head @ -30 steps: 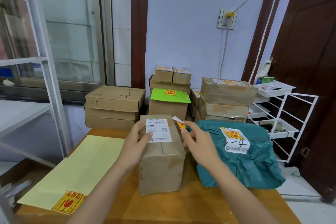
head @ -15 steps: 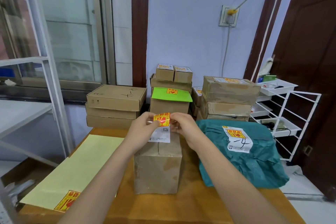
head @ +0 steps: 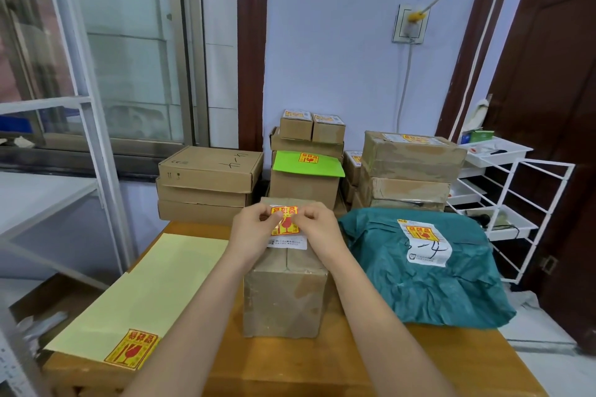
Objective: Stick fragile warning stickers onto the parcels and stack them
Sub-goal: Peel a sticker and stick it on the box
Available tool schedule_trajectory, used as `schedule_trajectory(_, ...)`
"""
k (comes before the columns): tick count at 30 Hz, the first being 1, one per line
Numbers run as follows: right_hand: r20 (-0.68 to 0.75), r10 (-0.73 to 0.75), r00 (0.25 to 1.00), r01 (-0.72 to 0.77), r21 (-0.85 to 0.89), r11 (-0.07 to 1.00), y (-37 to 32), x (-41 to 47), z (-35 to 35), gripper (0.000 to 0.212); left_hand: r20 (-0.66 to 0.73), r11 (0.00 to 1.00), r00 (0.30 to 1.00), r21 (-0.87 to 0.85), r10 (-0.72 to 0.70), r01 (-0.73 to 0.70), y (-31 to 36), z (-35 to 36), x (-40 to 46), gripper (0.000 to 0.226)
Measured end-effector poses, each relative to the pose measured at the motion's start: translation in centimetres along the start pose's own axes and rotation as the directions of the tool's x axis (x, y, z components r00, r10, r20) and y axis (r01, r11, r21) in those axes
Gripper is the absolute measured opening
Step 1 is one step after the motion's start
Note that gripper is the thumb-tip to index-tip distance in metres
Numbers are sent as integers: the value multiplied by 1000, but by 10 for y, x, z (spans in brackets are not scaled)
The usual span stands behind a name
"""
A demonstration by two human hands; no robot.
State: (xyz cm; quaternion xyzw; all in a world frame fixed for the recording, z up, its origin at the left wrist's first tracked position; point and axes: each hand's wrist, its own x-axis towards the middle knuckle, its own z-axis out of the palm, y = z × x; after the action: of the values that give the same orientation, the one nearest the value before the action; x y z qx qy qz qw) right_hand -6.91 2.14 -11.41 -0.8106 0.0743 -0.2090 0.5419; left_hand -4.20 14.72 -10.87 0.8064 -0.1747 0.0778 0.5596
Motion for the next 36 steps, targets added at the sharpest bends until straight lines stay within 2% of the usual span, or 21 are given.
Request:
schedule_trajectory(4, 18, -20, 1000, 21, -46, 999, 3, 2, -3, 16, 4, 998, 1000, 63, 10, -10, -3, 1, 3, 29)
schedule_trajectory(13, -3, -53, 999, 52, -102, 993, 8, 5, -1, 24, -16, 991, 1000, 131, 27, -24, -2, 2, 4, 39)
schedule_trajectory(17, -7, -71, 997, 70, -119, 990, 7, 5, -2, 33, -18, 986, 999, 166, 34, -31, 0, 1, 4, 26)
schedule_trajectory(21, -3, -76, 997, 75, -141, 987, 9, 6, -2, 33, -27, 984, 999, 175, 41, -36, -1, 2, 4, 19)
schedule_trajectory(36, 18, -65, 998, 67, -212, 975, 7, 8, -1, 29, -36, 971, 999, 237, 35, -26, 1, 3, 5, 21)
